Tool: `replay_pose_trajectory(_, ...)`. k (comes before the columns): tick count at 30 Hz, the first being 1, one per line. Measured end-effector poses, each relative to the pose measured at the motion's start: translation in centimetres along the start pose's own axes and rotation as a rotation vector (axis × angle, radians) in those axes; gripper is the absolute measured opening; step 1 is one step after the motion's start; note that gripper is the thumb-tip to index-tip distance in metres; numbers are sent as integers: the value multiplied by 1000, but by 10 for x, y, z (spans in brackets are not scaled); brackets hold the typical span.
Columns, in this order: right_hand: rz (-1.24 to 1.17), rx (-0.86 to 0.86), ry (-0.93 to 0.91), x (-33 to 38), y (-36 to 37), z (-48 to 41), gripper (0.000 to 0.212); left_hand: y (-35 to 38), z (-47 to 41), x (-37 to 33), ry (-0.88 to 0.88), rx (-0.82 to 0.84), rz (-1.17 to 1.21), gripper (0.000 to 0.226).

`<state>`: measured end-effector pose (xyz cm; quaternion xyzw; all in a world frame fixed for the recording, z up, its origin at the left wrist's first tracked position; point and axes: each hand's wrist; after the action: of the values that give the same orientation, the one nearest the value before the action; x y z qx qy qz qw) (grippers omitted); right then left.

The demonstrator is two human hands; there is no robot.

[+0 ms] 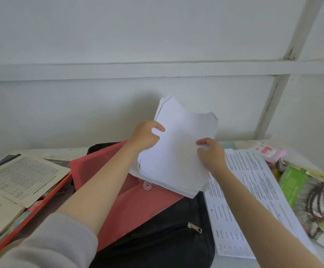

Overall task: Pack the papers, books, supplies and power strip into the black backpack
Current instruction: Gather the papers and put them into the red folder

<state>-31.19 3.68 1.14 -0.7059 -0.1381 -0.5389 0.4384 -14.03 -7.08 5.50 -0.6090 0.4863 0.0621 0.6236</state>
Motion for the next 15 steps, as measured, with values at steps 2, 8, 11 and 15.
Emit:
replay_pose_trajectory(2, 96, 47, 55, -7, 2, -1, 32, 8, -9, 7, -31, 50, -59, 40)
replay_pose_trajectory(8, 181, 69, 95, -19, 7, -2, 33, 25, -14, 19, -170, 95, -179, 49)
replay_pose_trajectory(11, 51, 68, 158, -18, 7, -2, 34, 31, -9, 25, -188, 103, -101, 49)
replay_pose_trajectory(15, -158, 60, 251, -19, 9, 0, 37, 32, -3, 25, -198, 88, -34, 50)
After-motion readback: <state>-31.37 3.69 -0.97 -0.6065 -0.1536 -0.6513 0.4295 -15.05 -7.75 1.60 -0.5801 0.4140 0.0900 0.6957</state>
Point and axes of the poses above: each hand's wrist, its own z-axis away from the middle knuckle, its own y-axis out of the palm, x = y × z, and after that the axes turned 5 degrees about y, right-handed
